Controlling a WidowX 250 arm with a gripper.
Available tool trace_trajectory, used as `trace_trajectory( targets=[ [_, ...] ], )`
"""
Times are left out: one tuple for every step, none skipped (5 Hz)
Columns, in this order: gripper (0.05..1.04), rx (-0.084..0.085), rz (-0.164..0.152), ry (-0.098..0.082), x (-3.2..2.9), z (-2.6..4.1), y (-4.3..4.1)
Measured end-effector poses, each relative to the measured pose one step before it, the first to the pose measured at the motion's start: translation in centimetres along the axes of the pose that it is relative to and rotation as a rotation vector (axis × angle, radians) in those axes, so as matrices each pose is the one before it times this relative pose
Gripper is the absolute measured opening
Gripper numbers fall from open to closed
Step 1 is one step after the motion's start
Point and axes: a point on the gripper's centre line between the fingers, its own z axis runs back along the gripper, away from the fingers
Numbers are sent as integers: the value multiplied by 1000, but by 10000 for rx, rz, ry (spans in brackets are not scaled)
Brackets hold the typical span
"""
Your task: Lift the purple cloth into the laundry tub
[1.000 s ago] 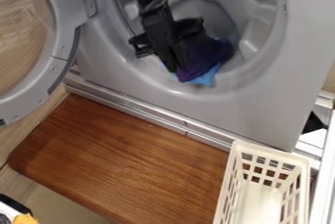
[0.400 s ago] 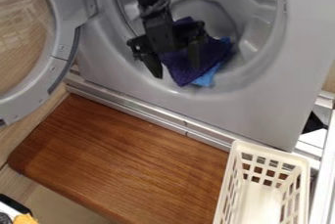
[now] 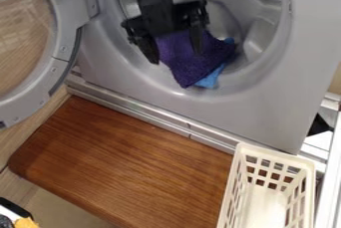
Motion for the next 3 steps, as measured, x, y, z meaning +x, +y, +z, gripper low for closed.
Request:
trace_trajectory(
  targets=[
    [1000, -344, -89, -21, 1055, 2697, -1427],
    [1000, -496, -297, -573, 2167, 926, -1628],
    [1000, -429, -437, -437, 2461, -194, -1113]
  ],
)
